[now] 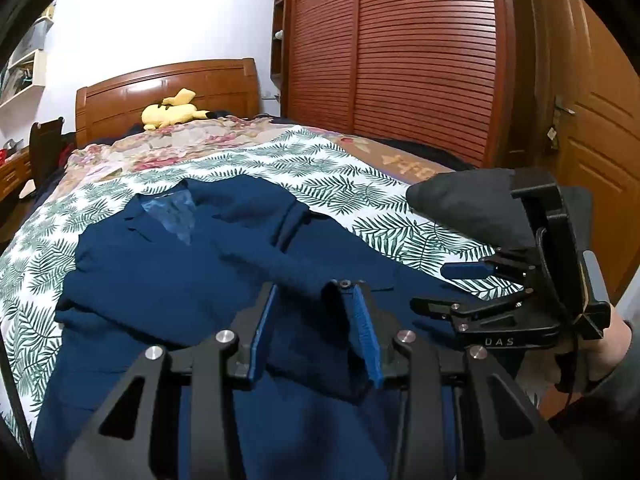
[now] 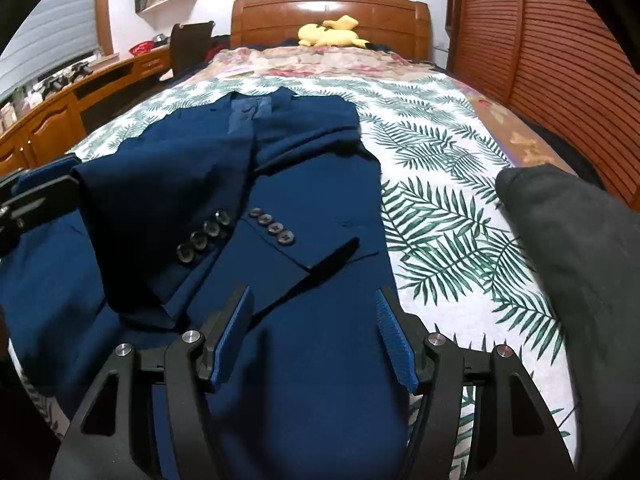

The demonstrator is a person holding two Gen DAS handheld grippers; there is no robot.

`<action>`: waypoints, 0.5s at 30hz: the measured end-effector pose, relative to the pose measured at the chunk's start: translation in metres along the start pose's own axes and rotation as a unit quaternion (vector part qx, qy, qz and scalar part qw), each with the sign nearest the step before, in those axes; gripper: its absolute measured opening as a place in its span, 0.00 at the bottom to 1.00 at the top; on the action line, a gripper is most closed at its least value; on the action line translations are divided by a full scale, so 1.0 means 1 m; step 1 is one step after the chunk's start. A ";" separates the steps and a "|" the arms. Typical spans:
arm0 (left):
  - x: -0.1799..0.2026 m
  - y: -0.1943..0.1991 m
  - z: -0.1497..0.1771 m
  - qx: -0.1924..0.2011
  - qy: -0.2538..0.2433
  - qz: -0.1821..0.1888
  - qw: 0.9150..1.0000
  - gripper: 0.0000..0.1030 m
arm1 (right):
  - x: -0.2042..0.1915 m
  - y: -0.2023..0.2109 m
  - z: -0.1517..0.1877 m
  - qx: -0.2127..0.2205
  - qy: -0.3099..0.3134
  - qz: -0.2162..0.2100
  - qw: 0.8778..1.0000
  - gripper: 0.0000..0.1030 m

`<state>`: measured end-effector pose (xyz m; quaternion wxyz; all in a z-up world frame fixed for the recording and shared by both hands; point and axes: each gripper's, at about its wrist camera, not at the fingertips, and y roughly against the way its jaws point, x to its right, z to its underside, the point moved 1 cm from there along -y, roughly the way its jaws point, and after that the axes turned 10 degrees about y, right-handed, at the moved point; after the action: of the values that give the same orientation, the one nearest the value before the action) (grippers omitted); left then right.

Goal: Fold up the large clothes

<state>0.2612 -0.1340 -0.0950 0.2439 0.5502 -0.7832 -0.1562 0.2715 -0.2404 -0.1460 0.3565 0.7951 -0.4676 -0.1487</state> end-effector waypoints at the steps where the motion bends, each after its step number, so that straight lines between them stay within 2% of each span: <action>1: 0.001 -0.002 0.000 -0.001 -0.001 0.000 1.000 0.36 | 0.001 0.000 0.001 -0.001 0.000 0.000 1.000 0.62; 8: -0.001 -0.023 0.004 -0.019 0.010 -0.004 1.000 0.36 | 0.002 -0.001 0.006 -0.007 0.004 -0.003 1.000 0.62; 9: -0.002 -0.024 0.004 -0.019 0.012 -0.002 1.000 0.33 | 0.002 0.000 0.006 -0.007 0.004 -0.004 1.000 0.62; 10: -0.003 -0.025 0.004 -0.021 0.013 0.006 1.000 0.19 | 0.002 0.000 0.006 -0.007 0.004 -0.004 1.000 0.62; 11: -0.006 -0.026 0.003 -0.027 0.017 0.012 0.999 0.10 | 0.002 0.000 0.006 -0.006 0.004 -0.005 1.000 0.62; 13: -0.011 -0.025 0.002 -0.024 0.023 0.008 0.999 0.01 | 0.001 0.000 0.005 -0.004 0.003 -0.005 1.000 0.62; 15: -0.017 -0.018 -0.001 -0.016 0.027 0.009 0.999 0.00 | 0.001 0.000 0.003 -0.003 0.002 -0.007 1.000 0.62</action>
<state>0.2800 -0.1245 -0.1070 0.2756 0.5430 -0.7787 -0.1514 0.2702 -0.2426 -0.1484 0.3587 0.7978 -0.4605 -0.1507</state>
